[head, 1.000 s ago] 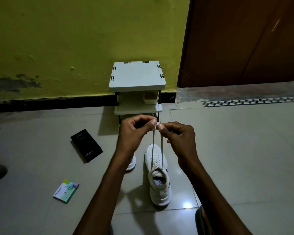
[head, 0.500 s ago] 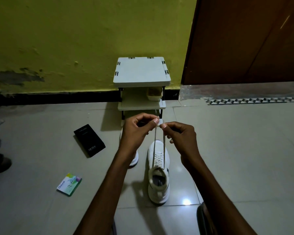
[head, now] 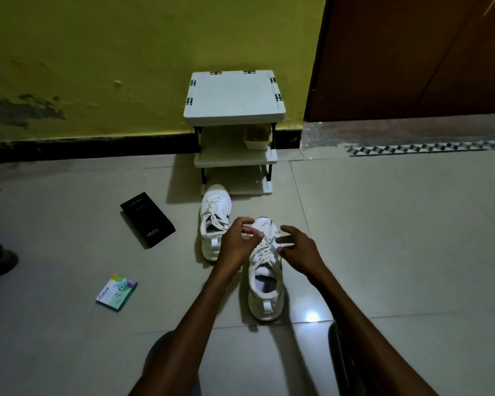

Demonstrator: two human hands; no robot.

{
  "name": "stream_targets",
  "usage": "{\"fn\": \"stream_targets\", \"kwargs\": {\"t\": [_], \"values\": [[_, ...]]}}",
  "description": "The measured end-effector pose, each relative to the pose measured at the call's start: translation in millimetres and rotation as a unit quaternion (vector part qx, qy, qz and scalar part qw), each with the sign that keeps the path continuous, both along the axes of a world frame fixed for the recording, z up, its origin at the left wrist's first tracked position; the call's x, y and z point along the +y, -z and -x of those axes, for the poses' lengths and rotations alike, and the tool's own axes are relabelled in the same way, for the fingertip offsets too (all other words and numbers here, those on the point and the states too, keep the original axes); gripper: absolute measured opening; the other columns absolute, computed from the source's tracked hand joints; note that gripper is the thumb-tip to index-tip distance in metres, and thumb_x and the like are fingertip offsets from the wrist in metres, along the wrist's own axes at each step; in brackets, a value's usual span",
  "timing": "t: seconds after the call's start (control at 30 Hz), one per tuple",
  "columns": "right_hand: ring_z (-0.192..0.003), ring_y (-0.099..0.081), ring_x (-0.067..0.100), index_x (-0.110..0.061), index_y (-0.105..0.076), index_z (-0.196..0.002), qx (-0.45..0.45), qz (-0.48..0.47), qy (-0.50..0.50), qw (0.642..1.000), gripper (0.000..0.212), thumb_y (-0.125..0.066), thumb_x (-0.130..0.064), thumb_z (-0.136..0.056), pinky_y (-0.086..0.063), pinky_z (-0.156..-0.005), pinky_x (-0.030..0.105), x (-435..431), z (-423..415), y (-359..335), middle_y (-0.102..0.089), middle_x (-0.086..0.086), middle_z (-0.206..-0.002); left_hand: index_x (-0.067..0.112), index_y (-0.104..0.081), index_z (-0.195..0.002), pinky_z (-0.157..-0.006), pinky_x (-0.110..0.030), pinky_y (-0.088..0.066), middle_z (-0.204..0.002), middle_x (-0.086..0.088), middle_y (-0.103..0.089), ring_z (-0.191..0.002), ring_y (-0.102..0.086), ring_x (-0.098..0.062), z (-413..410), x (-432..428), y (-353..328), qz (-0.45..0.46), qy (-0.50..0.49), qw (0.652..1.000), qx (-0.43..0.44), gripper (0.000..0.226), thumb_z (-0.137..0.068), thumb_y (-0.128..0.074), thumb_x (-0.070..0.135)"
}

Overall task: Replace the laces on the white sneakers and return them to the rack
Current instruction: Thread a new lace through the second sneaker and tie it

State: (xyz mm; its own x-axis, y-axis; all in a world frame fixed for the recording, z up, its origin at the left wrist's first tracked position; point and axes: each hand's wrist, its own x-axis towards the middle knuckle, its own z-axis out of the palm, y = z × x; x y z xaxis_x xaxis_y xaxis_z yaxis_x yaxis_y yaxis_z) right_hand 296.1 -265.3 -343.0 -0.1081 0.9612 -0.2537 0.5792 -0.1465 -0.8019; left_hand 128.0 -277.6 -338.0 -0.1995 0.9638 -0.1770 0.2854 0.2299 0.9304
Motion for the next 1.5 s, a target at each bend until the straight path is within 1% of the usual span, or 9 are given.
{"fn": "stream_targets", "kwargs": {"t": [0.13,0.23,0.43,0.63,0.77,0.9,1.03,1.17,1.5], "values": [[-0.082,-0.068,0.024,-0.008,-0.066,-0.1,-0.187,0.033,0.024,0.981,0.041,-0.071,-0.045,-0.082,-0.053,-0.074,0.031,-0.4,-6.5,22.4,-0.071,0.006,-0.084,0.011,-0.057,-0.108,-0.077,-0.037,-0.054,-0.099,-0.008,-0.068,-0.092,-0.067,-0.026,6.4,-8.3,22.2,0.156,0.091,0.961,0.209,0.052,-0.077,-0.075,0.05],[-0.056,-0.059,0.017,-0.007,-0.062,-0.069,-0.221,0.07,0.026,0.972,0.058,-0.065,-0.063,-0.081,-0.045,-0.054,0.026,-2.6,-4.5,27.5,-0.06,0.001,-0.057,0.006,-0.067,-0.087,-0.068,-0.03,-0.047,-0.087,-0.012,-0.071,-0.084,-0.066,-0.024,2.2,-15.3,26.0,0.133,0.1,0.959,0.228,0.038,-0.081,-0.074,0.043],[-0.072,-0.067,0.015,-0.016,-0.073,-0.071,-0.057,-0.014,0.029,0.998,0.012,-0.071,-0.024,-0.079,-0.055,-0.07,0.032,-14.6,14.4,32.6,-0.072,-0.002,-0.071,0.006,-0.072,-0.079,-0.075,-0.034,-0.052,-0.083,-0.008,-0.073,-0.081,-0.067,-0.021,0.5,-12.6,27.4,0.067,0.069,0.982,0.162,0.022,-0.08,-0.07,0.027],[-0.075,-0.065,0.012,-0.023,-0.069,-0.075,-0.02,-0.038,0.005,0.999,0.01,-0.068,-0.025,-0.085,-0.048,-0.069,0.023,-14.0,19.7,40.4,-0.07,-0.006,-0.077,0.008,-0.069,-0.085,-0.054,-0.015,-0.042,-0.072,-0.008,-0.063,-0.048,-0.051,0.004,7.1,-0.7,18.3,0.067,0.05,0.997,-0.007,0.012,-0.092,-0.065,0.016],[-0.077,-0.066,0.013,-0.022,-0.072,-0.081,-0.028,-0.032,-0.039,0.998,0.008,-0.068,-0.025,-0.087,-0.053,-0.075,0.029,-12.7,21.6,41.6,-0.071,-0.007,-0.081,0.003,-0.07,-0.099,-0.048,-0.006,-0.037,-0.076,-0.003,-0.06,-0.059,-0.051,-0.001,3.4,3.3,11.1,0.072,0.063,0.994,-0.048,0.016,-0.096,-0.061,0.016],[-0.073,-0.063,0.01,-0.022,-0.072,-0.088,-0.023,-0.047,-0.054,0.997,0.004,-0.071,-0.022,-0.085,-0.052,-0.074,0.028,-11.7,24.0,38.6,-0.067,-0.011,-0.08,0.009,-0.067,-0.084,-0.057,-0.009,-0.047,-0.078,-0.007,-0.065,-0.058,-0.06,0.002,-3.7,5.1,11.7,0.064,0.087,0.991,-0.078,0.013,-0.096,-0.06,0.01],[-0.076,-0.068,0.014,-0.022,-0.074,-0.099,0.007,-0.048,-0.065,0.997,0.015,-0.072,-0.02,-0.085,-0.056,-0.073,0.03,-11.2,25.7,38.2,-0.074,-0.003,-0.092,0.015,-0.066,-0.079,-0.061,-0.019,-0.049,-0.073,0.0,-0.066,-0.065,-0.06,-0.009,-4.3,5.1,12.8,0.036,0.096,0.993,-0.055,0.016,-0.093,-0.062,0.01],[-0.07,-0.065,0.013,-0.012,-0.071,-0.079,-0.01,-0.044,-0.097,0.994,0.018,-0.071,-0.028,-0.087,-0.047,-0.066,0.024,-11.1,26.7,36.4,-0.07,-0.001,-0.075,0.019,-0.065,-0.082,-0.07,-0.025,-0.049,-0.082,-0.001,-0.068,-0.076,-0.062,-0.013,4.6,6.9,19.3,0.013,0.087,0.996,0.006,0.015,-0.093,-0.06,0.011],[-0.05,-0.043,0.008,-0.015,-0.05,-0.051,0.014,-0.033,0.07,0.997,0.037,-0.069,-0.023,-0.081,-0.039,-0.054,0.026,-12.0,24.4,31.9,-0.049,-0.001,-0.048,0.018,-0.073,-0.077,-0.071,-0.029,-0.05,-0.069,0.004,-0.07,-0.068,-0.063,-0.008,17.1,-3.3,34.1,0.025,0.159,0.979,0.126,0.009,-0.085,-0.069,0.016]]}}
